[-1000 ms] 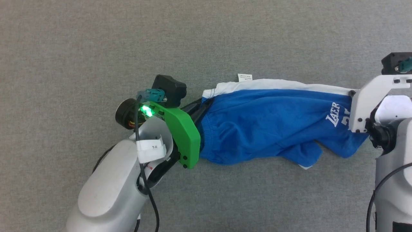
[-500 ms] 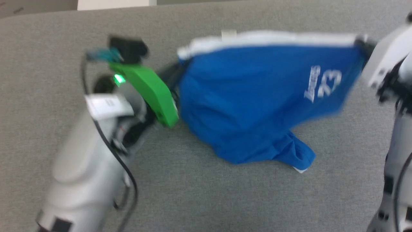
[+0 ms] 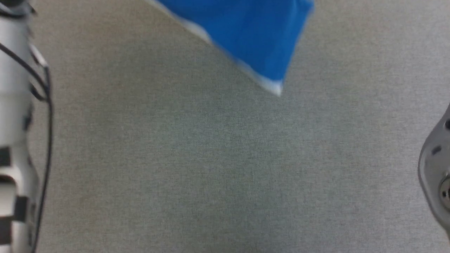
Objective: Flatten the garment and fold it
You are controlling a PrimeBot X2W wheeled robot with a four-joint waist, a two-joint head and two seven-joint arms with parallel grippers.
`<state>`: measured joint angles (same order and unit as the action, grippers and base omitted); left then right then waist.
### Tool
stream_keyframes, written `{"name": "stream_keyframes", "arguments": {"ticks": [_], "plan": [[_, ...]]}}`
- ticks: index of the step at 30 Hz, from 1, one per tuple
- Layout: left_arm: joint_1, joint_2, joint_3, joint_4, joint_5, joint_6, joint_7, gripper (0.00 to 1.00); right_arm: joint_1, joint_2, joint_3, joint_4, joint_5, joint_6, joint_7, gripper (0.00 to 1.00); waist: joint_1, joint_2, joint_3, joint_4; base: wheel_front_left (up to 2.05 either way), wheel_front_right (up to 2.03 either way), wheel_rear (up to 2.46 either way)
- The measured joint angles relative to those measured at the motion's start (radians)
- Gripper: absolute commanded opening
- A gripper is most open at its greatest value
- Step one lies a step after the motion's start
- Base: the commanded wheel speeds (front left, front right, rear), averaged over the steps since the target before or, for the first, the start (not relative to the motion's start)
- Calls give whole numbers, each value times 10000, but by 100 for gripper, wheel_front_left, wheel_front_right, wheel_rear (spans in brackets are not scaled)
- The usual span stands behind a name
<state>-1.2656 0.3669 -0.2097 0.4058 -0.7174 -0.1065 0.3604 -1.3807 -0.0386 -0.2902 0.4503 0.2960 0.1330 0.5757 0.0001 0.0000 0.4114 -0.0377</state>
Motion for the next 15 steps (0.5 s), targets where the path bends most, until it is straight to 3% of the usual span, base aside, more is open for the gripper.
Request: {"name": "stream_keyframes", "arguments": {"ticks": [6, 15], "plan": [[-1170, 194, 215, 907, 169, -165, -1461, 0, -1299, 140, 449, 1310, -109, 4, -2211, 0, 0, 0, 390, -68, 0, 0, 0], [-715, 349, -813, 1547, -192, -247, -3235, 0, -1248, 27, 1244, 2230, 247, 0, -2949, 0, 0, 0, 801, 158, 0, 0, 0]]}}
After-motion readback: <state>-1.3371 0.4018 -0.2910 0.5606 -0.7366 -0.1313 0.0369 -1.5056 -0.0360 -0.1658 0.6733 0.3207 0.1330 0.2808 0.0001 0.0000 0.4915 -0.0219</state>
